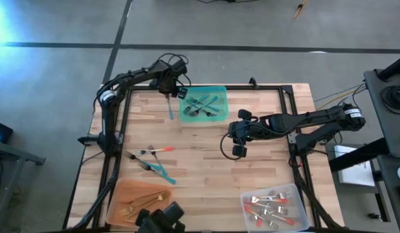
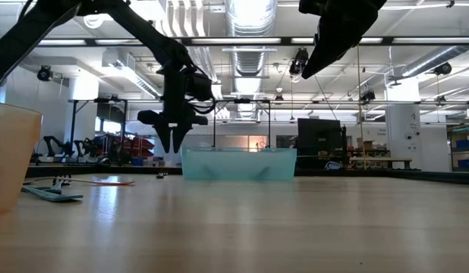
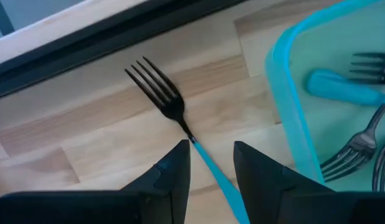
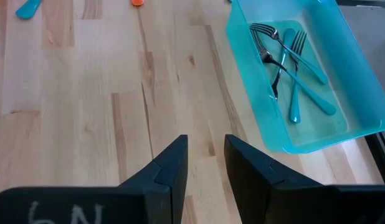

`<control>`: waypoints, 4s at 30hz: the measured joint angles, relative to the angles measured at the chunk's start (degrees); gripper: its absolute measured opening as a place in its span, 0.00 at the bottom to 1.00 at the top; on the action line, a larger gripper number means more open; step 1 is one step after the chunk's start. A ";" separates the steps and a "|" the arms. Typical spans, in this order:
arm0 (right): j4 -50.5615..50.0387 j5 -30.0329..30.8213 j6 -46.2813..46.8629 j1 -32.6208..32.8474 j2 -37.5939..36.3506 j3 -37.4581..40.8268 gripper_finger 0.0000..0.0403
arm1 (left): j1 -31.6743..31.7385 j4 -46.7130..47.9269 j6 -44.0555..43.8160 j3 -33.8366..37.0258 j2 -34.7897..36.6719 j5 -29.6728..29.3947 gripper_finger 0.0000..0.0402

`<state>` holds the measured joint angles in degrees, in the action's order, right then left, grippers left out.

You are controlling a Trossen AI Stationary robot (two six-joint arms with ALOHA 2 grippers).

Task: Sort silverware by color (type)
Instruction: Put the blue fork into the blue bin

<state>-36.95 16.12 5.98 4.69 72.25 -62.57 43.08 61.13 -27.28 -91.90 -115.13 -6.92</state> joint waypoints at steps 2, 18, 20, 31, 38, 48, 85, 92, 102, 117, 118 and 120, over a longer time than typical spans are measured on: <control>-0.02 0.00 0.00 -0.02 0.00 0.00 0.24 | 0.21 -0.13 0.30 0.01 0.00 0.23 0.26; 0.00 -0.01 -0.01 -0.02 0.00 0.00 0.24 | 0.69 10.00 3.79 -5.09 -10.21 3.25 0.26; -0.02 -0.01 0.00 -0.02 0.00 0.00 0.24 | 0.69 10.68 3.96 -7.71 -12.00 3.21 0.26; -0.01 -0.01 -0.01 -0.01 0.00 0.00 0.24 | 0.88 26.71 5.61 -22.04 -21.47 4.61 0.26; -0.02 -0.02 0.00 -0.02 0.00 0.00 0.24 | 1.30 26.74 7.03 -21.57 -21.55 7.28 0.26; -0.01 -0.02 -0.01 -0.02 0.00 0.00 0.24 | -0.83 24.73 7.90 -20.52 -19.26 4.55 0.26; 0.01 -0.02 -0.01 -0.01 -0.01 0.00 0.24 | -6.89 -28.59 -0.14 36.67 19.63 2.96 0.26; 0.01 0.00 0.00 -0.02 -0.01 0.00 0.24 | -9.71 -31.19 0.71 41.71 20.65 2.91 0.26; 0.00 -0.02 -0.01 -0.01 -0.01 0.00 0.24 | -10.72 -37.86 0.68 41.98 20.65 2.95 0.26; 0.00 -0.01 0.00 0.00 0.00 0.00 0.24 | -10.72 -38.19 -5.26 41.29 14.35 -0.02 0.26; 0.02 -0.02 0.00 0.00 0.00 0.00 0.24 | -10.75 -38.03 -5.53 41.22 14.01 -0.36 0.26; 0.01 0.00 -0.01 -0.02 -0.02 0.00 0.24 | -10.79 -37.60 -6.13 41.09 13.58 -1.02 0.23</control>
<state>-36.94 16.12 5.96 4.67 72.23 -62.57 32.29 23.53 -33.40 -50.81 -101.55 -7.93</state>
